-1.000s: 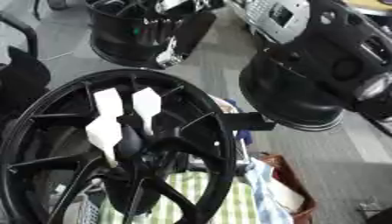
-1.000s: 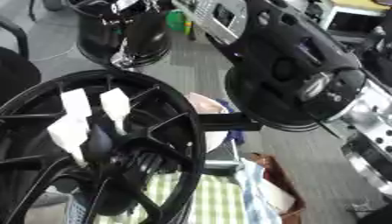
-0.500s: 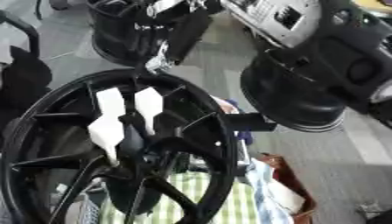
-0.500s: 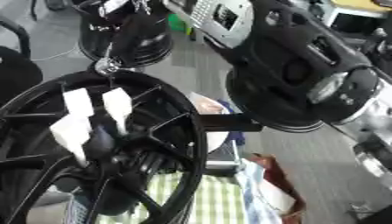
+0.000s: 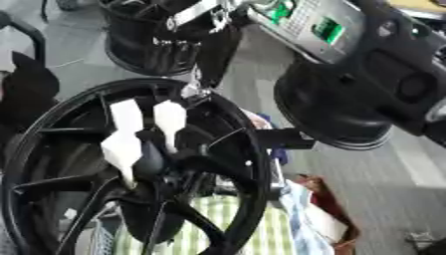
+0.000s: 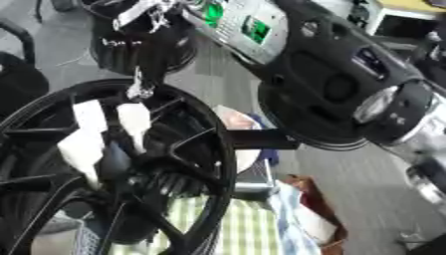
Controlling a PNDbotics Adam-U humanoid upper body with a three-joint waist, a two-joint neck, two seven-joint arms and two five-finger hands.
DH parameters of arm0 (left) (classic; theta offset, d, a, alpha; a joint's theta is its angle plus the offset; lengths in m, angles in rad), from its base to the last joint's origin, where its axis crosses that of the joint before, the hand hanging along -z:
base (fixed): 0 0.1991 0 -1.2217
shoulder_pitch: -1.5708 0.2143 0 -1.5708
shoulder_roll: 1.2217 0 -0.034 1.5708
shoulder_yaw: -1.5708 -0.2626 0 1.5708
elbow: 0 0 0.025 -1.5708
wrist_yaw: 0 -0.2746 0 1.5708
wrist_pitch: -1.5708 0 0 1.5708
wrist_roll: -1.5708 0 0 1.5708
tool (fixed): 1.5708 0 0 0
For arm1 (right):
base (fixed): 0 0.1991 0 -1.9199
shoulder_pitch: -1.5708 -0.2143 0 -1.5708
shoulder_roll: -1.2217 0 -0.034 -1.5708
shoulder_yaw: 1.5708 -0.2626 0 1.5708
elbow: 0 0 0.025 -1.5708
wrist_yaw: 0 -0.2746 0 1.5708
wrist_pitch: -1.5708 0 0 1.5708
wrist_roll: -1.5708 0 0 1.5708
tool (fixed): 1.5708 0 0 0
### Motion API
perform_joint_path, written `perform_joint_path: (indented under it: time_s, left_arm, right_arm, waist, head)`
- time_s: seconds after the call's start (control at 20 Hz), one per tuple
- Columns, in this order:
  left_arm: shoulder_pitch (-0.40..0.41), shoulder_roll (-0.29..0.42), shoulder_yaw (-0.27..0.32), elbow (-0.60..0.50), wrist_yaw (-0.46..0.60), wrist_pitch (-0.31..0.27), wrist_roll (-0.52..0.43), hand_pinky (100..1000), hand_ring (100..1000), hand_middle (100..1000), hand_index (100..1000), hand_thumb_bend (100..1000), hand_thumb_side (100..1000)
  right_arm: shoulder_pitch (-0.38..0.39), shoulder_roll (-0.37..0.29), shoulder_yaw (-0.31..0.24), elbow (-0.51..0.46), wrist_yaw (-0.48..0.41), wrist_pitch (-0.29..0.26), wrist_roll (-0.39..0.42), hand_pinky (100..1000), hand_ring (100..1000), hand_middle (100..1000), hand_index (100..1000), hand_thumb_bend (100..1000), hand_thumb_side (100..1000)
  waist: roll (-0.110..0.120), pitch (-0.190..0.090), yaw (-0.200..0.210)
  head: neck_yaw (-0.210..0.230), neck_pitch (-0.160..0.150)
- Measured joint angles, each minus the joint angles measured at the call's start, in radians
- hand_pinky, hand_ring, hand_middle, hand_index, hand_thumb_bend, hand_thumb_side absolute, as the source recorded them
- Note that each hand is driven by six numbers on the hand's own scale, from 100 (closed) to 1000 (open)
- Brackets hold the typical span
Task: Pull the pin out of the wheel hub.
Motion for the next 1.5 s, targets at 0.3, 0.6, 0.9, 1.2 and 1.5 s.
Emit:
perform_joint_path:
  time_s: [0.3,0.6,0.9,1.2,1.5]
  left_arm:
    - [0.000,0.000,0.000,0.000,0.000,0.001,-0.001,846,944,828,857,246,528]
    - [-0.001,0.000,0.000,0.000,0.000,0.002,-0.003,845,945,828,856,245,528]
    - [-0.005,0.000,0.000,0.000,0.000,0.003,-0.004,845,945,827,856,244,529]
    - [-0.009,0.000,0.000,0.000,0.000,0.002,-0.004,844,945,827,855,243,530]
    - [-0.014,-0.001,-0.001,0.000,0.000,0.000,-0.009,844,946,826,855,242,532]
  right_arm:
    - [0.002,0.013,0.006,0.013,-0.017,-0.003,0.007,850,879,826,887,270,141]
    - [0.002,0.025,0.013,0.019,-0.029,0.002,0.018,854,883,834,888,327,109]
    - [0.013,0.035,0.019,0.038,-0.027,0.005,0.032,858,887,844,889,351,100]
    - [0.029,0.050,0.010,0.099,0.005,-0.024,0.032,855,884,843,886,346,100]
    - [0.037,0.073,-0.011,0.167,0.032,-0.075,0.030,853,881,844,884,341,100]
  waist:
    - [0.000,0.002,0.002]
    - [0.000,0.005,0.006]
    - [0.000,0.008,0.009]
    - [0.001,0.013,0.013]
    - [0.007,0.022,0.019]
  head:
    - [-0.001,0.003]
    - [-0.001,0.004]
    - [-0.001,0.004]
    - [-0.001,0.004]
    - [-0.001,0.003]
